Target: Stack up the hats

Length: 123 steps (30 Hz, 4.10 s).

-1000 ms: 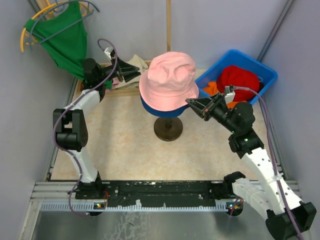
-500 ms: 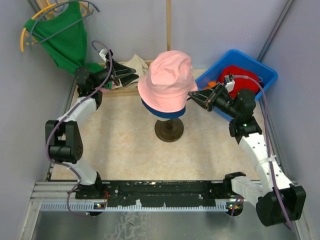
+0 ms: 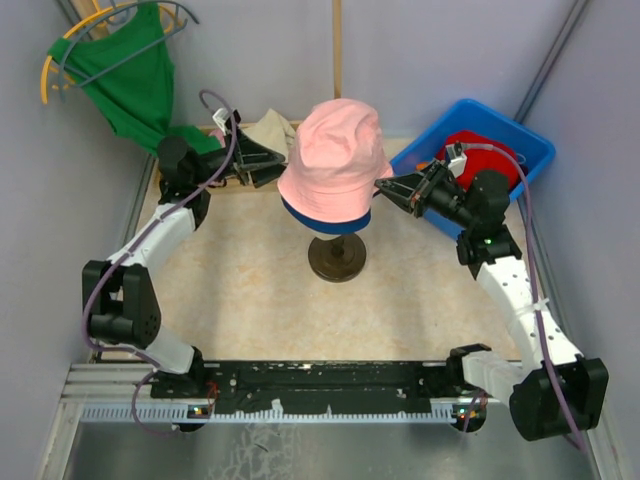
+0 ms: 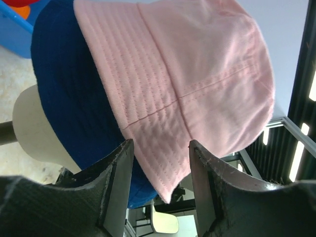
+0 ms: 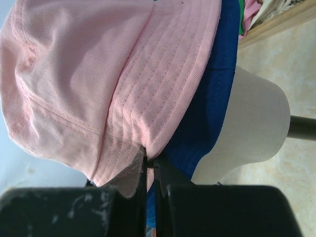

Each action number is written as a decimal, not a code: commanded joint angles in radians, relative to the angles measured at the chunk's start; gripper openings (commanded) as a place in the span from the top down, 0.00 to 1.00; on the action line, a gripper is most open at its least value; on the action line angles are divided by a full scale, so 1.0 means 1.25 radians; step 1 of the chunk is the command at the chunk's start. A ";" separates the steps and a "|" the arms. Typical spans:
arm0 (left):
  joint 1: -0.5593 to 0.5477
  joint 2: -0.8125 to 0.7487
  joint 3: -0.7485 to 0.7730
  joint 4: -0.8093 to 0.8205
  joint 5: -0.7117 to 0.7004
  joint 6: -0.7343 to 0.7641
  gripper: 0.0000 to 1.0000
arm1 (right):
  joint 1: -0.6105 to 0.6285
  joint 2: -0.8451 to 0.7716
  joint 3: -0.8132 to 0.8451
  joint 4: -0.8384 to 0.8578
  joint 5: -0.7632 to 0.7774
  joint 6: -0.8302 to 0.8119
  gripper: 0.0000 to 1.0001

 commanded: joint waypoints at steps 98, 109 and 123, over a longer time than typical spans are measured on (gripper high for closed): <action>0.088 0.000 -0.003 -0.469 -0.142 0.498 0.51 | -0.164 0.047 0.191 -0.525 0.356 -0.498 0.46; 0.119 -0.016 -0.043 -0.582 -0.175 0.635 0.50 | -0.180 0.498 0.642 -0.694 0.708 -0.789 0.33; 0.164 0.075 -0.041 -0.511 -0.141 0.608 0.50 | -0.176 0.841 0.984 -0.718 0.819 -0.914 0.41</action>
